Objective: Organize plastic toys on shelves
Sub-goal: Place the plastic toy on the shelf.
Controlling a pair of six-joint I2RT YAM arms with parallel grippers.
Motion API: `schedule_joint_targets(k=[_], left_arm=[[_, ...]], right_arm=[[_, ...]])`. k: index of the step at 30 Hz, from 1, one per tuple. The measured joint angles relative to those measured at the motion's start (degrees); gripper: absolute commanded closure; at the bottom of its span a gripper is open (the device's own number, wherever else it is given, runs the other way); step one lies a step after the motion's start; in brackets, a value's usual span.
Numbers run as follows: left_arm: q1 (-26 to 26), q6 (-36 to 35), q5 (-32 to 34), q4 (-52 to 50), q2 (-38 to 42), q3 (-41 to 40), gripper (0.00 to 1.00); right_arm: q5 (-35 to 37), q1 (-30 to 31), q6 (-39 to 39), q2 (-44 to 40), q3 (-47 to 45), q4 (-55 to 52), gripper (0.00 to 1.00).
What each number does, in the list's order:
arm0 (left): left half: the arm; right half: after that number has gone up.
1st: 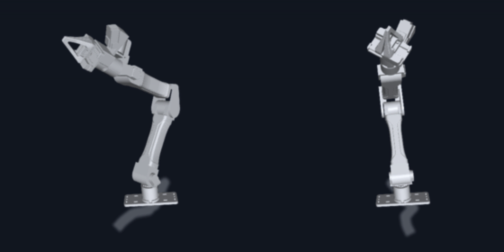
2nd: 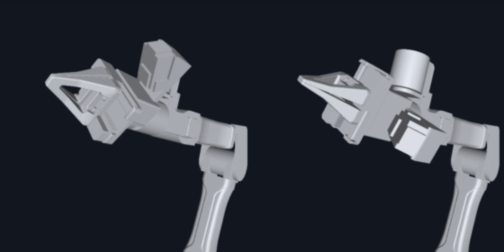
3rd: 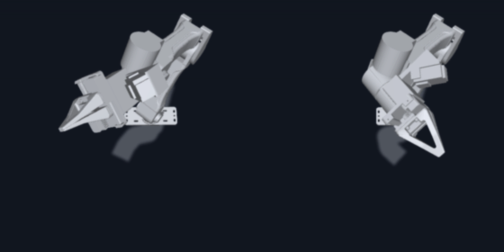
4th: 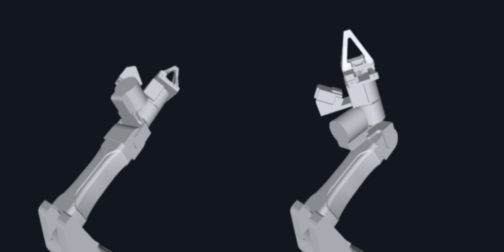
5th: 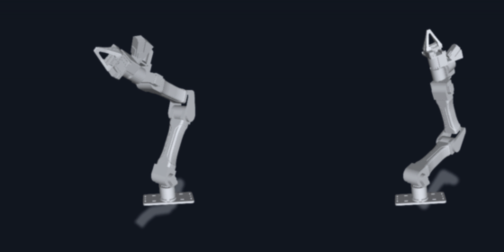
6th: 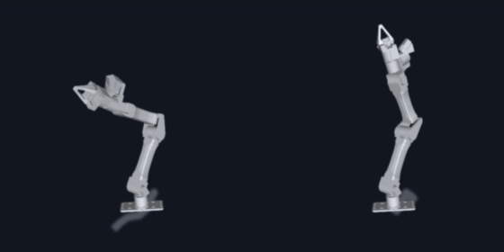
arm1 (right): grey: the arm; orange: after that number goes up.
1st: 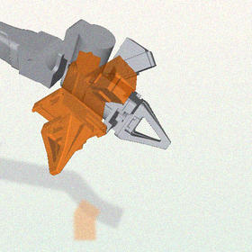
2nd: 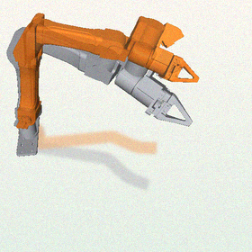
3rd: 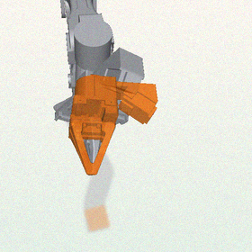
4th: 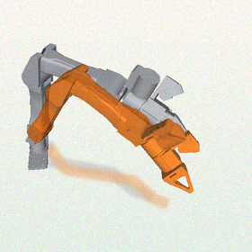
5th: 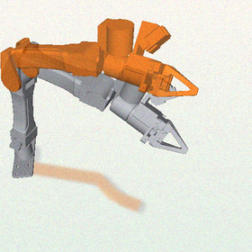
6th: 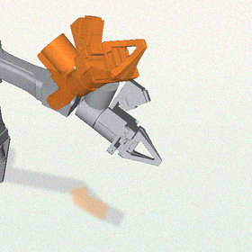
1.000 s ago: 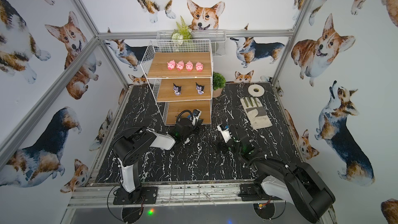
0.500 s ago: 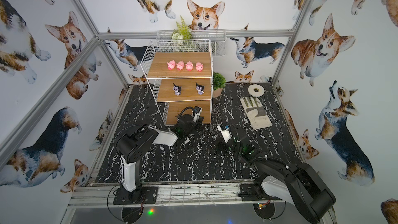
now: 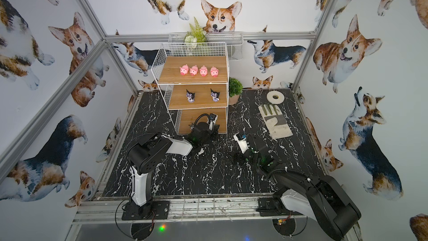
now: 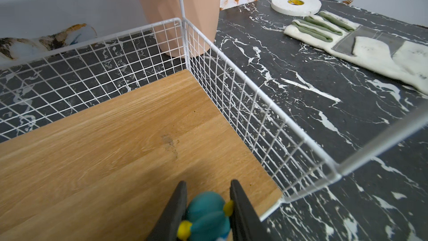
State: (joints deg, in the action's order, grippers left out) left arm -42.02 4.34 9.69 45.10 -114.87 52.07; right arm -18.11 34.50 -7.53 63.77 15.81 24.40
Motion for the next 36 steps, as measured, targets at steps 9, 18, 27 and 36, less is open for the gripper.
schedule_joint_targets(k=[9,18,27,36], left_arm=[[0.0,0.55,0.96,0.15,-0.85,0.26,0.53],[0.0,0.57,1.4,0.22,-0.85,-0.13,0.44],[-0.33,1.25,1.9,0.46,2.34,-2.25,0.38],[-4.96,2.64,3.67,1.42,13.31,-11.52,0.31]], right_arm=[[-0.09,0.0,0.0,0.0,0.02,0.0,0.11],[-0.17,0.0,-0.02,1.97,0.63,0.0,0.11],[-0.17,0.0,0.0,2.4,0.76,0.0,0.12],[0.48,0.0,0.02,1.11,0.74,-0.02,0.11]])
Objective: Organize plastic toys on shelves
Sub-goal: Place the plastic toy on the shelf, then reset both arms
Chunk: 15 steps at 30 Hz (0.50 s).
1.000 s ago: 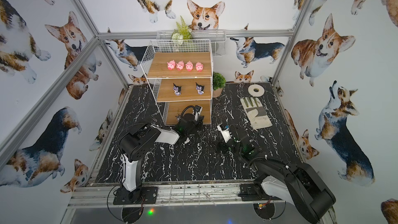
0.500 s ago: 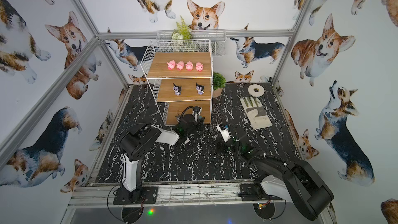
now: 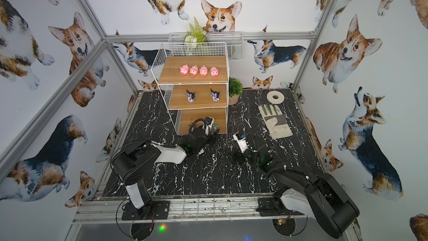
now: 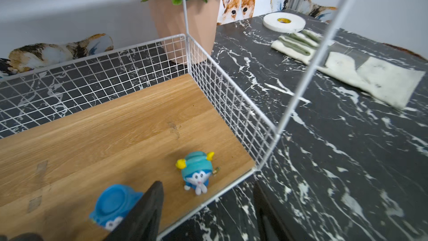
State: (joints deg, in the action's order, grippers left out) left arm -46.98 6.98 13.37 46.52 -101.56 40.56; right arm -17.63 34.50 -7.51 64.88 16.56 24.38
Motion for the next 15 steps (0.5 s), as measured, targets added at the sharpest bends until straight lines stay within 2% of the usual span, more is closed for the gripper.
schedule_joint_targets(k=[4,7,9,11,15], left_arm=[[-5.2,0.07,0.46,-2.95,10.99,-6.62,0.22],[-5.81,1.03,3.02,-8.52,21.94,-11.32,0.15],[-5.64,1.18,5.55,-13.4,30.34,-13.99,0.08],[-4.28,1.7,7.43,-17.94,37.11,-15.85,0.02],[4.5,5.14,11.32,-30.93,48.83,-17.25,0.0]], right_arm=[[2.51,0.0,-0.07,-3.98,-0.17,-1.6,0.1],[5.66,0.0,-0.37,-9.27,2.84,-7.72,0.1],[8.79,-0.04,-0.42,-12.22,7.1,-12.55,0.05],[12.39,-0.42,-0.37,-13.79,11.52,-16.35,0.04],[18.62,-5.53,-0.66,-12.85,14.38,-20.72,0.04]])
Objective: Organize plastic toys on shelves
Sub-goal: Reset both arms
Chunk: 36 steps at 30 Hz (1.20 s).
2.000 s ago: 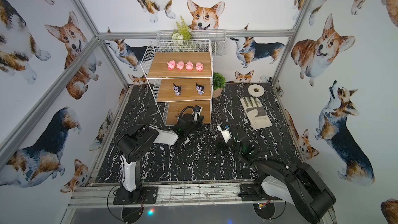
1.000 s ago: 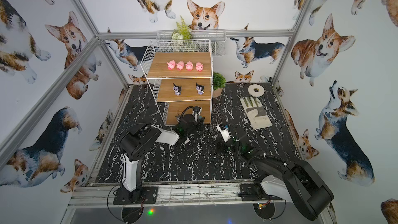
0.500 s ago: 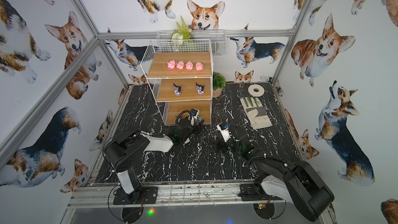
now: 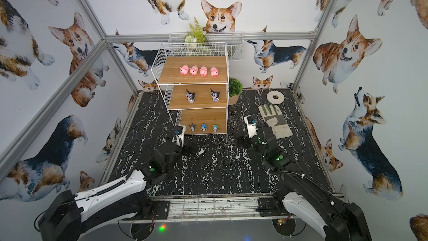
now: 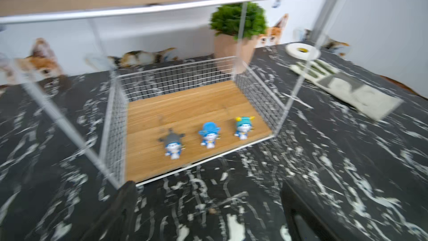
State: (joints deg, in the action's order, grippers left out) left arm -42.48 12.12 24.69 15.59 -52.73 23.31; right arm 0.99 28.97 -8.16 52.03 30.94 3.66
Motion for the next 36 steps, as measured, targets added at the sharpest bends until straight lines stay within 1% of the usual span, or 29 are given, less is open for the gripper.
schedule_joint_targets(k=[3,4,6,8,11,12,14,16,18,19,20,23,25,28,30,31,32,33,34,36], left_arm=[[7.78,2.82,3.32,-8.13,5.97,-0.07,0.0],[9.77,3.93,5.07,-9.79,7.28,-0.31,0.0],[13.97,5.01,5.31,-11.3,8.07,-0.7,0.0],[18.95,5.25,5.84,-10.91,6.08,-0.59,0.0],[27.43,5.14,4.92,-9.18,-0.28,0.35,0.0],[30.21,4.63,4.02,-7.56,-1.99,0.37,0.0],[34.51,3.34,1.62,-3.06,-5.57,0.37,0.0],[37.66,2.38,-2.23,2.67,-10.38,0.35,0.0],[39.19,0.94,-4.07,6.6,-14.91,0.35,0.0],[39.36,-0.2,-5.01,8.22,-17.03,0.48,0.0],[39.34,-1.64,-6.69,9.51,-18.93,0.72,0.0],[38.99,-5.77,-9.4,16.31,-23.19,-0.09,0.0],[38.82,-7.65,-10.8,20.48,-26.69,-0.35,0.0],[37.22,-10.82,-14.01,34.18,-35.39,-4.94,0.0],[36.02,-12.55,-15.96,34.16,-36.63,-7.19,0.0],[35.93,-13.27,-16.72,35.52,-36.85,-6.84,0.0],[36.06,-13.77,-16.85,36.96,-37.09,-5.64,0.0],[36.3,-13.86,-16.92,36.59,-36.96,-4.31,0.0],[37.07,-13.81,-18.34,36.28,-37.11,-2.43,0.0],[38.8,-13.29,-18.67,36.35,-37.16,-0.39,0.0]], right_arm=[[3.63,-5.53,-1.49,2.29,-0.83,-1.29,0.04],[4.98,-7.69,-1.9,3.23,-1.53,-0.79,0.04],[6.62,-11.21,-2.25,5.22,-2.93,1.03,0.04],[7.93,-14.25,-2.25,7.65,-3.63,3.15,0.04],[9.7,-17.68,-1.84,12.26,-3.21,7.5,0.04],[11.1,-18.08,-0.79,13.75,-3.23,9.55,0.02],[12.5,-18.34,1.44,16.0,-4.46,14.6,0.02],[13.29,-18.93,3.78,17.22,-5.42,17.62,0.02],[14.36,-19.8,5.62,18.29,-6.73,22.64,0.02],[15.28,-20.02,6.45,18.49,-7.02,23.56,0.02],[15.43,-20.02,6.82,18.34,-7.04,23.74,0.0],[15.02,-20.26,6.84,18.12,-7.34,25.03,0.0],[15.13,-20.44,6.56,19.45,-9.42,27.21,0.01],[14.19,-20.5,6.95,20.33,-11.85,28.26,0.01],[12.76,-21.24,7.52,23.47,-15.13,36.74,0.01],[12.24,-21.75,7.65,25.22,-16.37,39.69,0.01],[12.11,-22.6,7.74,28.74,-18.14,42.82,0.01],[11.76,-23.15,7.72,31.08,-18.97,45.05,0.01],[10.75,-23.65,7.76,32.02,-19.08,45.13,0.0],[6.23,-25.31,7.74,30.4,-16.87,43.98,0.01]])
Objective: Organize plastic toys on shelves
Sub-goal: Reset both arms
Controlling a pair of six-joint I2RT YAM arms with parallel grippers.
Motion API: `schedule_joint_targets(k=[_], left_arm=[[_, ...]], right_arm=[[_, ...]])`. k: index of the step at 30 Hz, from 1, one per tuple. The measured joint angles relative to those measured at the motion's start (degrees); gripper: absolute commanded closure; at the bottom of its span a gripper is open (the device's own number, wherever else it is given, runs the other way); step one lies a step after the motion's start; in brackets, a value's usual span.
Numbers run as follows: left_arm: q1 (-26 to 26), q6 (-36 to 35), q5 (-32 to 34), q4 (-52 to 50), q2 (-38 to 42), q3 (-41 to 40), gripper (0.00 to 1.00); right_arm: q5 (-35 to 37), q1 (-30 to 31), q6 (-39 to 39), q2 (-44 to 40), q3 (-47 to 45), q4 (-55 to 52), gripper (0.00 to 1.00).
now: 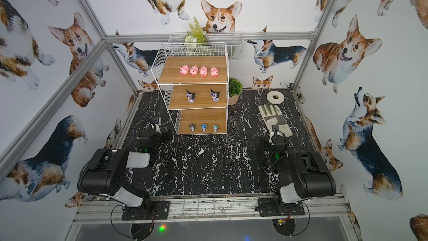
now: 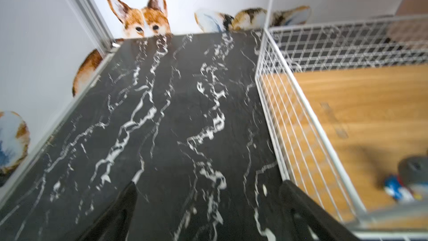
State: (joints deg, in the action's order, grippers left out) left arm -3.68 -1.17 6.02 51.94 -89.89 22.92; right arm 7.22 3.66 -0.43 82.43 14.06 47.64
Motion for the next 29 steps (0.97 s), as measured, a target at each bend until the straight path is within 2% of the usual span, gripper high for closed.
schedule_joint_targets(k=[4,9,29], left_arm=[[0.28,0.15,-1.57,-1.7,-0.15,0.22,0.0],[0.22,0.33,-1.2,-1.6,-0.11,-0.2,0.0],[-0.04,0.33,-1.18,-1.57,-0.11,-0.2,0.0]], right_arm=[[-6.08,-5.18,-1.75,1.09,5.55,-0.33,0.0],[-9.35,-5.9,-3.3,0.96,5.81,-2.47,0.0],[-11.54,-5.4,-3.87,1.03,5.53,-2.51,0.0]])
